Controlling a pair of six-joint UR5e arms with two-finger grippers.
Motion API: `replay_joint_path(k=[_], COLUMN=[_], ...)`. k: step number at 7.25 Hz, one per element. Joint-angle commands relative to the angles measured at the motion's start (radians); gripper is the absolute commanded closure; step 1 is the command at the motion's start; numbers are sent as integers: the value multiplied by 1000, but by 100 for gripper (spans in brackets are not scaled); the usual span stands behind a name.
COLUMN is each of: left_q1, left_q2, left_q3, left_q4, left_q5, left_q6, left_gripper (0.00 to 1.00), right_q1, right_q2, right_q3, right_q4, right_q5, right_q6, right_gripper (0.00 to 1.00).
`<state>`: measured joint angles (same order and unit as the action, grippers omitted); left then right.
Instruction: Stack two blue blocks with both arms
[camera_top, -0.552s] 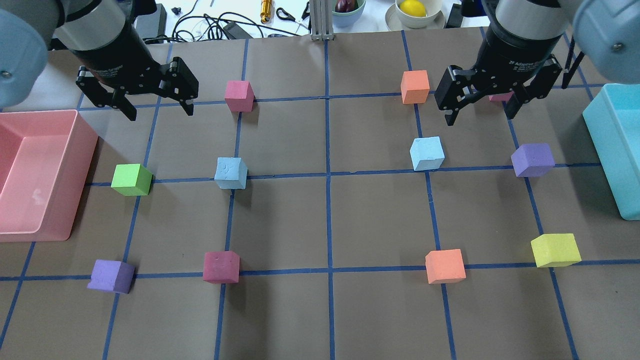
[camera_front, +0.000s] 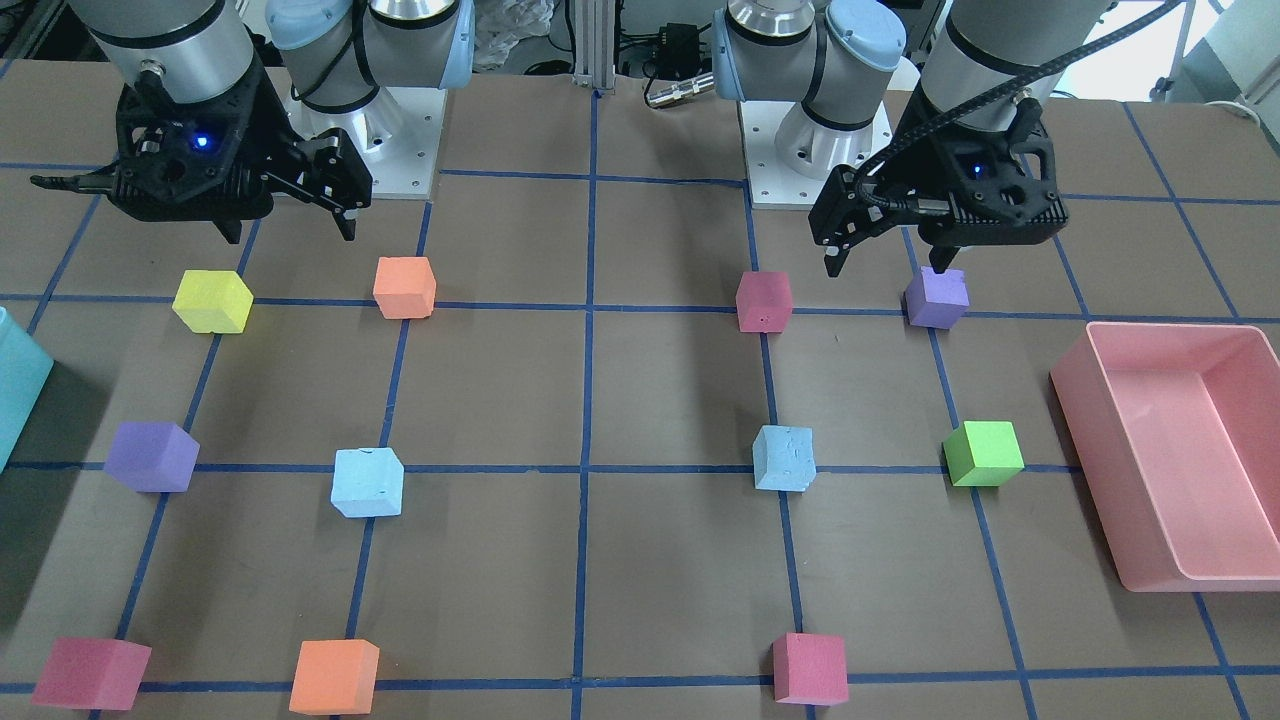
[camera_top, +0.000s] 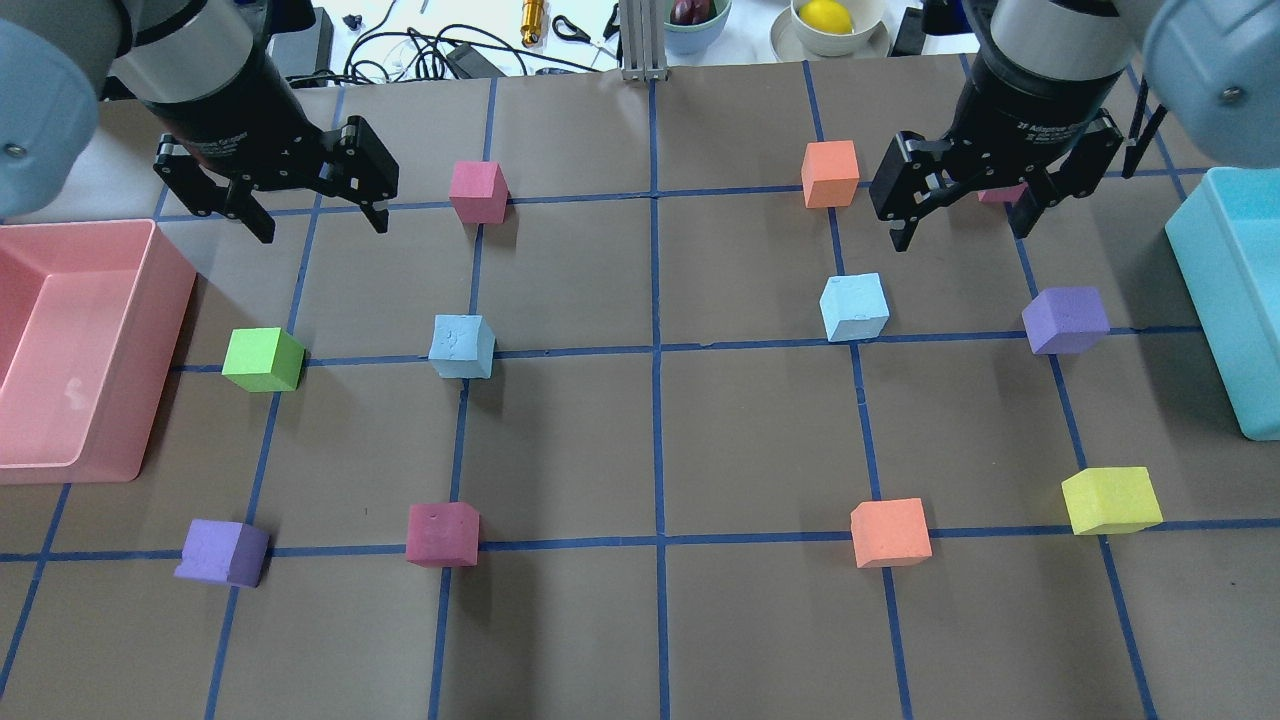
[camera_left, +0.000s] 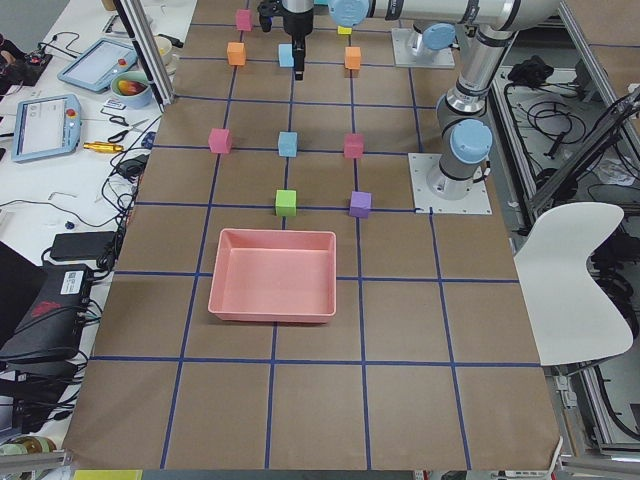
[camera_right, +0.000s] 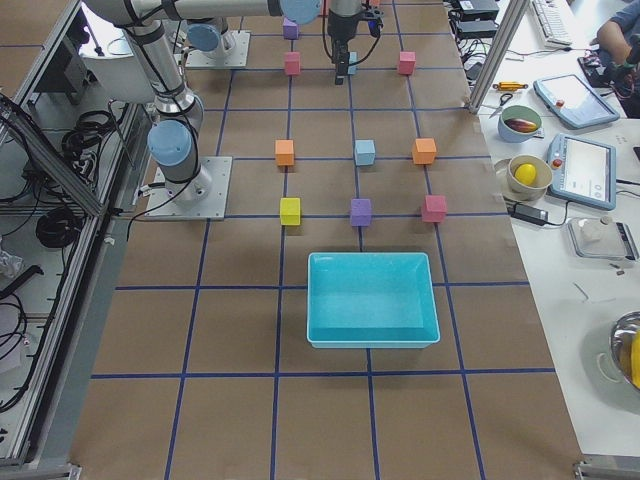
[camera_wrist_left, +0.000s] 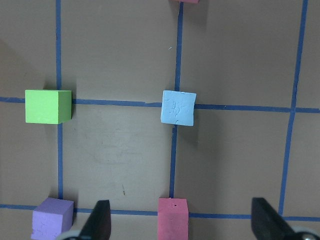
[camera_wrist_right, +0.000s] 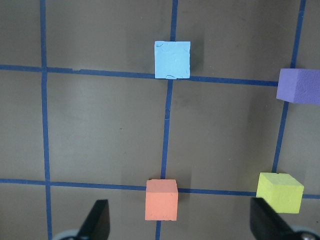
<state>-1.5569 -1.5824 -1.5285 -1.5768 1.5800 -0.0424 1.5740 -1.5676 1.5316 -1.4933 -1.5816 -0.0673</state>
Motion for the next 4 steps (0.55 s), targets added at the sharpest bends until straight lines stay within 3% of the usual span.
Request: replay_joint_path(k=[1, 4], left_q1=[0, 0], left_q2=[1, 1], left_q3=[-1, -1], left_q4=[4, 8], left_q5=[0, 0], left_q6=[-2, -1], left_gripper=[0, 0], right_q1=[-12, -14], right_q2=[32, 9], right_q3=[-2, -2], right_q4=[-41, -2], right_q5=[9, 2], right_q6=[-2, -16], right_gripper=[0, 0])
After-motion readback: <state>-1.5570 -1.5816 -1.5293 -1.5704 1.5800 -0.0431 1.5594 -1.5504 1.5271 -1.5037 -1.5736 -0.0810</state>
